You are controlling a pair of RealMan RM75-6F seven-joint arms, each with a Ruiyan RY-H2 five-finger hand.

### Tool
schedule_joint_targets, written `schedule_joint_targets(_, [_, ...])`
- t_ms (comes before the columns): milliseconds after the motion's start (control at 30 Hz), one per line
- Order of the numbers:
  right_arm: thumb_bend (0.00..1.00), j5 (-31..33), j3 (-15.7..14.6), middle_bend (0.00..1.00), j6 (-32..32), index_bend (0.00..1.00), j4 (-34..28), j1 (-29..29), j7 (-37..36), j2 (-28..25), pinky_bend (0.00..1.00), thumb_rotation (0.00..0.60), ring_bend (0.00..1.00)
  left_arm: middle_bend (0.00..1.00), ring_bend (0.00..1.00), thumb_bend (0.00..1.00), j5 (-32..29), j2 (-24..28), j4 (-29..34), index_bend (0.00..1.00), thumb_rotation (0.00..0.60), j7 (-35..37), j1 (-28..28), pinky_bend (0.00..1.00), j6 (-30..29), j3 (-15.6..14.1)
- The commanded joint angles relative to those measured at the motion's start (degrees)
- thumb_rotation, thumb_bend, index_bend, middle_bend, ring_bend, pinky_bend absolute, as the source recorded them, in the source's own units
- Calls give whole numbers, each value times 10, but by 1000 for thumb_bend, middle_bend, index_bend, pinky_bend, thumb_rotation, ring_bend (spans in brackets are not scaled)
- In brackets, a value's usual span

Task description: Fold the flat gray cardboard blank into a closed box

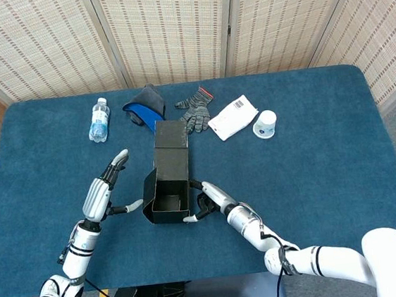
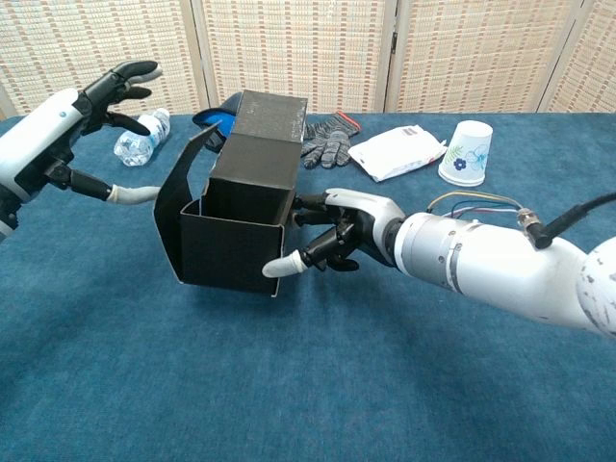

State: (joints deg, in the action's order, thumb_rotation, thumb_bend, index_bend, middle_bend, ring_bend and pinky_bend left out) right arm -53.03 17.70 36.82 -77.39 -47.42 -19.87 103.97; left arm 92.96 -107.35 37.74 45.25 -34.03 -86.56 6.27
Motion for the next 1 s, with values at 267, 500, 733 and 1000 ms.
schedule_joint_targets(267, [374,15,0,397,4,401,12,-7,29,15,916,600,747,89,145,90,21,-51,-95,73,600,13,-10,287,-19,-28])
schedule_joint_targets(500, [374,14,1,397,5,403,16,-6,38,19,916,600,747,146,210,89,36,-75,-160,207,600,1,-15,331,-45,-47])
schedule_joint_targets(733, [374,13,3,397,3,404,15,-6,44,19,916,600,747,226,275,89,45,-90,-205,317,600,7,-15,355,-58,-65])
schedule_joint_targets(1000, [374,9,4,397,1,404,17,-7,51,20,916,600,747,301,317,89,53,-101,-234,388,600,7,-22,373,-73,-81])
